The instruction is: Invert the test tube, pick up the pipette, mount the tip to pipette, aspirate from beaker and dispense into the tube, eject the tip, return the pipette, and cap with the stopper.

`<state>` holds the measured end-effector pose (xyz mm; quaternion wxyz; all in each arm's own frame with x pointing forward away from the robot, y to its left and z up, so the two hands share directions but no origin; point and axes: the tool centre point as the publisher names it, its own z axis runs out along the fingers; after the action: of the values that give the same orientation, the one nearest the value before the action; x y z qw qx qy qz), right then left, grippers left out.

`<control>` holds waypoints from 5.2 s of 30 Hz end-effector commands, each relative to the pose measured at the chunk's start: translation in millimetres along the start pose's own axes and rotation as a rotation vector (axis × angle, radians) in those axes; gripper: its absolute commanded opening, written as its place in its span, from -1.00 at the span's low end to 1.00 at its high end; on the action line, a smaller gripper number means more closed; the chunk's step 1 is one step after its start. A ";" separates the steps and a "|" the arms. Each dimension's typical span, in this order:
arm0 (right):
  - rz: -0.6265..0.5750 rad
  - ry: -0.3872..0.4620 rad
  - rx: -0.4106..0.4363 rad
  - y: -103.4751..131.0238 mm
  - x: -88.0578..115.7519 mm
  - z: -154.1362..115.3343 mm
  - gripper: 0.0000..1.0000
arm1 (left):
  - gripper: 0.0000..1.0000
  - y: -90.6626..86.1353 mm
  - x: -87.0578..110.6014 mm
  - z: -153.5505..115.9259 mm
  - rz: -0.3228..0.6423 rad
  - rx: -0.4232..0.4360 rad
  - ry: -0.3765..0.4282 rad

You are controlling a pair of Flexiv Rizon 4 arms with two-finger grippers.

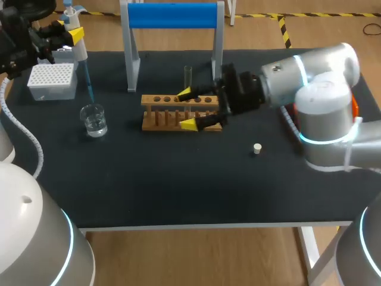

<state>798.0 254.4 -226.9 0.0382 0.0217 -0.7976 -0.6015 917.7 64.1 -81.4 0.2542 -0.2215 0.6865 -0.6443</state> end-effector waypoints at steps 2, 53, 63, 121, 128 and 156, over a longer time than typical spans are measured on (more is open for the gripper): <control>0.035 -0.042 0.023 0.9 -2.9 56.8 1.00 | -1.00 0.6 1.2 0.5 0.001 0.004 -0.006; 0.054 -0.228 0.203 -57.2 -67.2 151.9 1.00 | -1.00 0.6 1.2 0.5 0.001 0.004 -0.006; 0.049 -0.232 0.205 -56.7 -66.9 151.4 1.00 | -1.00 0.6 1.2 0.5 0.001 0.004 -0.006; 0.049 -0.232 0.205 -56.7 -66.9 151.4 1.00 | -1.00 58.7 -10.7 -5.7 0.009 0.020 -0.035; 0.049 -0.232 0.205 -56.7 -66.9 151.4 1.00 | -1.00 66.7 -13.3 -4.6 0.014 0.014 -0.047; 0.049 -0.232 0.205 -56.7 -66.9 151.4 1.00 | -1.00 92.8 -20.3 -5.9 0.014 0.030 -0.069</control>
<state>850.6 388.8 -324.7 -0.0420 -0.0632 -0.8541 -0.5145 929.5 88.7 -171.3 0.2856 -0.2352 0.6690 -0.6446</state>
